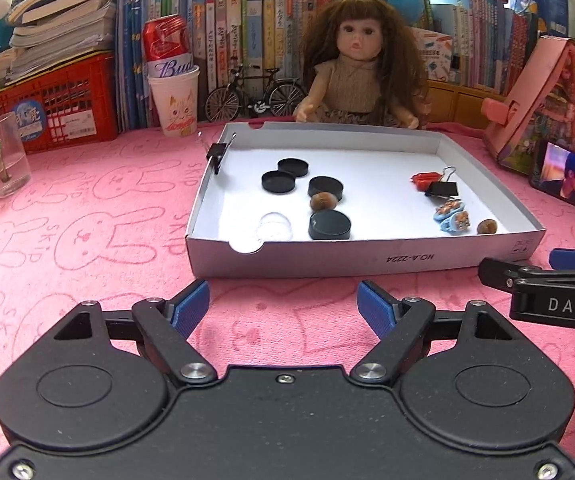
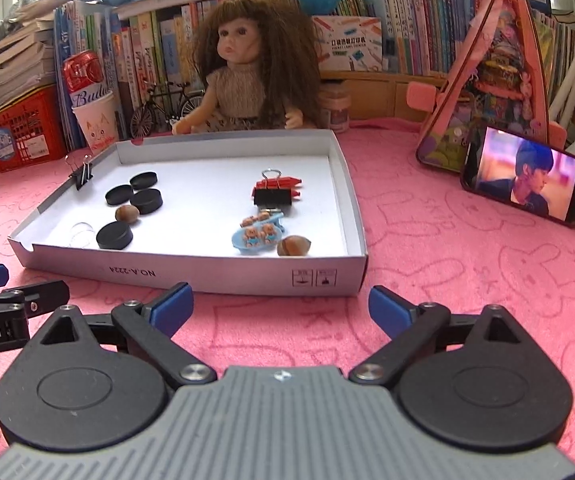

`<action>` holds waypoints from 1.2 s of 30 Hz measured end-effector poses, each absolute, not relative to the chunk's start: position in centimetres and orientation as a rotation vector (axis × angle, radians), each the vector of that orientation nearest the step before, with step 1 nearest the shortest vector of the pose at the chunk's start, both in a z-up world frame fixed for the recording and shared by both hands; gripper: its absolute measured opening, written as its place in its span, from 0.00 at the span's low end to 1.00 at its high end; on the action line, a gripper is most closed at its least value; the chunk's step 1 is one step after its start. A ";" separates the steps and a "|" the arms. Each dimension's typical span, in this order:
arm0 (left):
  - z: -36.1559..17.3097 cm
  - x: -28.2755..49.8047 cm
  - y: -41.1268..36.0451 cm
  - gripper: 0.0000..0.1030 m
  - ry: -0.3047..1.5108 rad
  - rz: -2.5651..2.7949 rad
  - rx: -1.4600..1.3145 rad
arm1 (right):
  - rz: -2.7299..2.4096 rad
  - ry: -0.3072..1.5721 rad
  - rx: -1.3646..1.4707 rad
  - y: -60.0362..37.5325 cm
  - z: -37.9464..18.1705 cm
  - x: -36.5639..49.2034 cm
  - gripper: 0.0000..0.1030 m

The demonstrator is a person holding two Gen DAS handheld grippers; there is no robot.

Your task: Organize rigid objects

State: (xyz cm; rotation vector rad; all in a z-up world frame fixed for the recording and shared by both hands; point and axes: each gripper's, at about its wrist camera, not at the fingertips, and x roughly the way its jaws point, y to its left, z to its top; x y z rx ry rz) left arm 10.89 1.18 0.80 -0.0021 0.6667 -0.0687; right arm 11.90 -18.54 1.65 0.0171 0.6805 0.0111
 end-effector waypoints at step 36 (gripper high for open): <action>-0.9 11.8 1.6 1.00 0.704 0.007 -0.011 | -0.009 0.742 -0.022 -17.7 0.5 12.7 1.00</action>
